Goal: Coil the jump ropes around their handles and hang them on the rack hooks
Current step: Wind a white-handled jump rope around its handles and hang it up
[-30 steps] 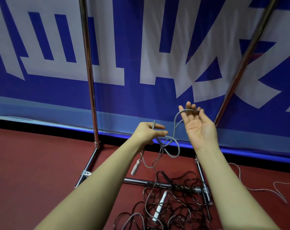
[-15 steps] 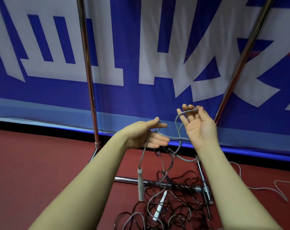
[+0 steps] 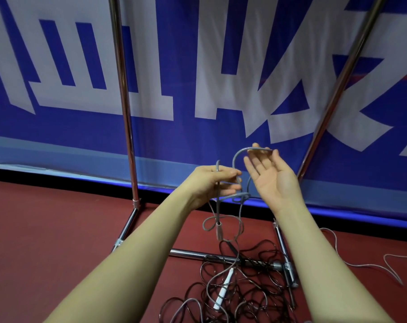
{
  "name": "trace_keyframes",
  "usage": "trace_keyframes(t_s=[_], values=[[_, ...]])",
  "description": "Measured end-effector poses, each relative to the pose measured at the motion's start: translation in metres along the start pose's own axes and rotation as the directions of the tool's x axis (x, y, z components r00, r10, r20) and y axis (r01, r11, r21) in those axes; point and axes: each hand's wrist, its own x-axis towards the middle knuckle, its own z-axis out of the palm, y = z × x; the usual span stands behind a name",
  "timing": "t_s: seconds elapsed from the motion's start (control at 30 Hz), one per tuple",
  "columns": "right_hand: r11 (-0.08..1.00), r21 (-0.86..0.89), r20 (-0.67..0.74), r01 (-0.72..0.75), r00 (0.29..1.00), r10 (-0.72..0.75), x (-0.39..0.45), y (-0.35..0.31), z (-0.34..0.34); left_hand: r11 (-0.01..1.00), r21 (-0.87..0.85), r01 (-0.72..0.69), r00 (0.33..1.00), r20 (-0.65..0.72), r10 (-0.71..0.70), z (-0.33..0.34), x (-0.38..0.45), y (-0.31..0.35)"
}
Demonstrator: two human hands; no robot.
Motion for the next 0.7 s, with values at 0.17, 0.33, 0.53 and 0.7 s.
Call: trace_keyframes(t_s=[0.17, 0.33, 0.53, 0.7], values=[[0.802, -0.573, -0.072, -0.165, 0.986, 0.152, 0.002, 0.014, -0.015, 0.965, -0.254, -0.062, 0.996, -0.085, 0.041, -0.003, 0.0, 0.01], [0.785, -0.58, -0.02, -0.217, 0.967, 0.254, -0.003, 0.015, -0.014, 0.952, -0.285, -0.116, 0.984, -0.163, 0.071, -0.008, 0.001, 0.017], [0.855, -0.498, -0.107, -0.148, 0.988, 0.109, 0.003, 0.018, -0.018, 0.95, -0.295, -0.103, 0.982, -0.185, 0.049, -0.014, -0.002, 0.023], [0.646, -0.758, -0.151, -0.093, 0.988, -0.035, 0.005, 0.025, -0.031, 0.914, -0.395, -0.089, 0.992, -0.121, 0.045, -0.014, -0.006, 0.035]])
